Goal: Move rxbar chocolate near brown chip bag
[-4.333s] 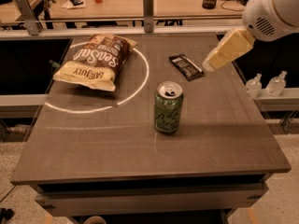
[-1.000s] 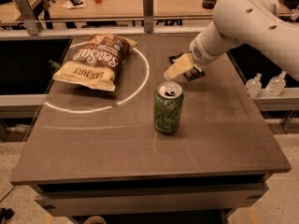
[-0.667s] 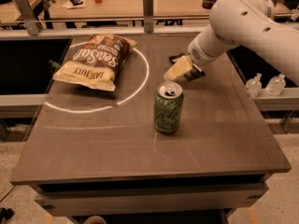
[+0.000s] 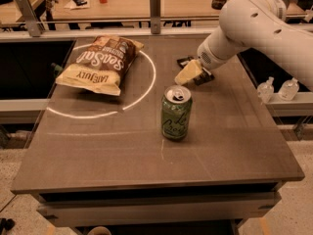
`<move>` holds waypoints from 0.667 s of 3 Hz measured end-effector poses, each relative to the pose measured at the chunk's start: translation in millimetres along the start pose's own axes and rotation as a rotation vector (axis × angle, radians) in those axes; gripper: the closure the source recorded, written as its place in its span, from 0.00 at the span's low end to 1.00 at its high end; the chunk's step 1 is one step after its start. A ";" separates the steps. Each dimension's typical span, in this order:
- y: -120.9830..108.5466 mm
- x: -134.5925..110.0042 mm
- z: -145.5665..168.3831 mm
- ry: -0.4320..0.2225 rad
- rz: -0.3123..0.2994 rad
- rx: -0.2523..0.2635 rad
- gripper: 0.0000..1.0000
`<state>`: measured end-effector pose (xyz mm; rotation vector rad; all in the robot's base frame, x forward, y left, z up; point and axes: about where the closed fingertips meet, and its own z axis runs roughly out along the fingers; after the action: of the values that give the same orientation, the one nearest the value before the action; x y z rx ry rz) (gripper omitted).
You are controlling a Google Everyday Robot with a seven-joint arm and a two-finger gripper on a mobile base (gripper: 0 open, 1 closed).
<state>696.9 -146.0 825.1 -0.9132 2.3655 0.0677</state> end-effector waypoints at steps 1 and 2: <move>-1.0 0.1 -1.9 -0.002 -0.008 0.003 0.63; -1.8 -2.6 -5.9 -0.002 -0.008 0.003 0.85</move>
Offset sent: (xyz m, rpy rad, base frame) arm -0.0011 -0.0027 0.0147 0.0052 -0.0247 0.0355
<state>696.5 -147.3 831.6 -0.9212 2.3591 0.0621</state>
